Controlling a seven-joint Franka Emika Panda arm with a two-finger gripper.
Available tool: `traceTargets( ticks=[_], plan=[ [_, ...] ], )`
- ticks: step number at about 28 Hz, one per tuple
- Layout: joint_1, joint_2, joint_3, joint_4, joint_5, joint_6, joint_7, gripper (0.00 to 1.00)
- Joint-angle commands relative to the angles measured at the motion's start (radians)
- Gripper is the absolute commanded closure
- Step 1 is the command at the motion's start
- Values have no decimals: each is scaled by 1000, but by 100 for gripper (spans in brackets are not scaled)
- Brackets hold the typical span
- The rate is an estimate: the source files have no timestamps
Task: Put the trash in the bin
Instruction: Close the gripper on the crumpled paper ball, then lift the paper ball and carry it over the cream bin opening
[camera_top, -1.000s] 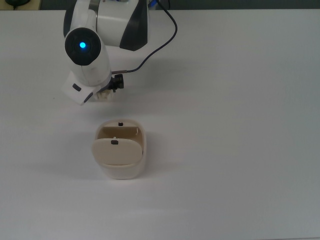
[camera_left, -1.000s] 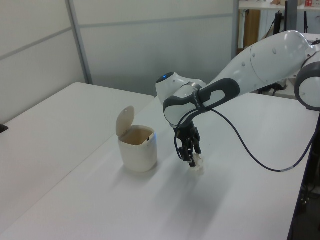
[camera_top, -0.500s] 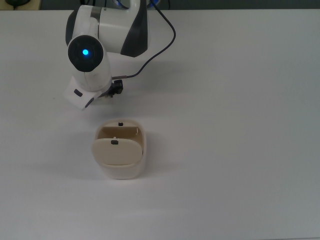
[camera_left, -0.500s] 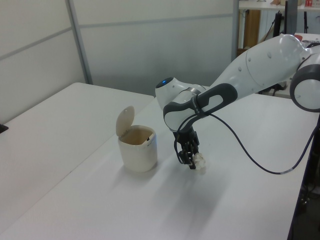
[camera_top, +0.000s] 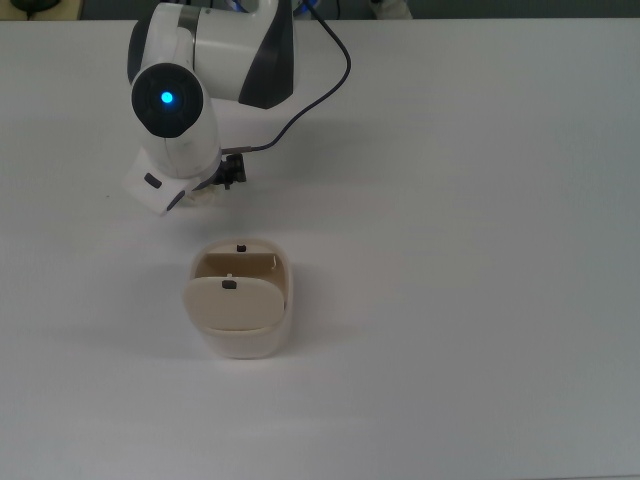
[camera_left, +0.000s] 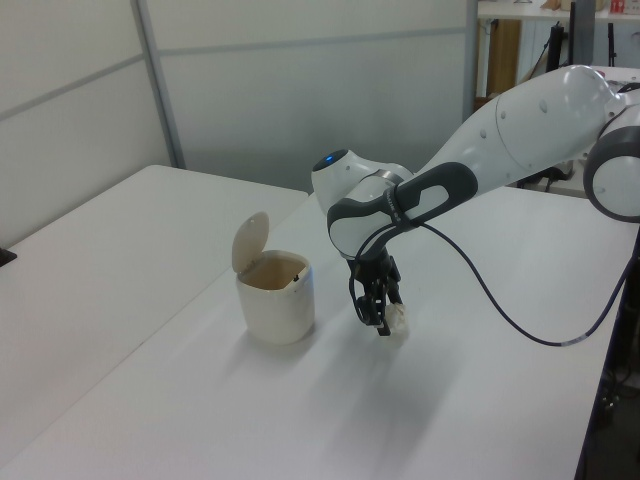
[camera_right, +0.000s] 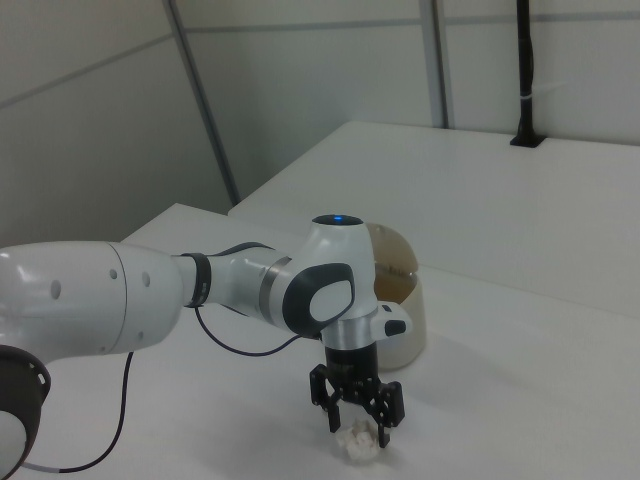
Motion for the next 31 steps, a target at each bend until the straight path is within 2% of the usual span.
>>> traceTargets(
  ticks=[1,3,6,7,12,16,21,26,28,31],
  plan=[
    [1,-25,-5,-13,-13,-29,-15,11],
    [0,-25,-5,-13,-15,-38,-16,21],
    [0,-23,-5,-13,-15,-38,-15,24],
    [0,-22,-5,-13,-15,-35,-15,32],
    [0,-22,-5,-11,-15,-35,-16,51],
    [0,-28,-5,-4,-15,-36,-15,54],
    [-15,-92,-5,34,5,-40,-13,53],
    [-12,-103,-4,148,54,-26,8,49],
    [-11,-97,3,195,91,8,32,48],
    [-3,-98,9,205,117,112,71,48]
  ],
)
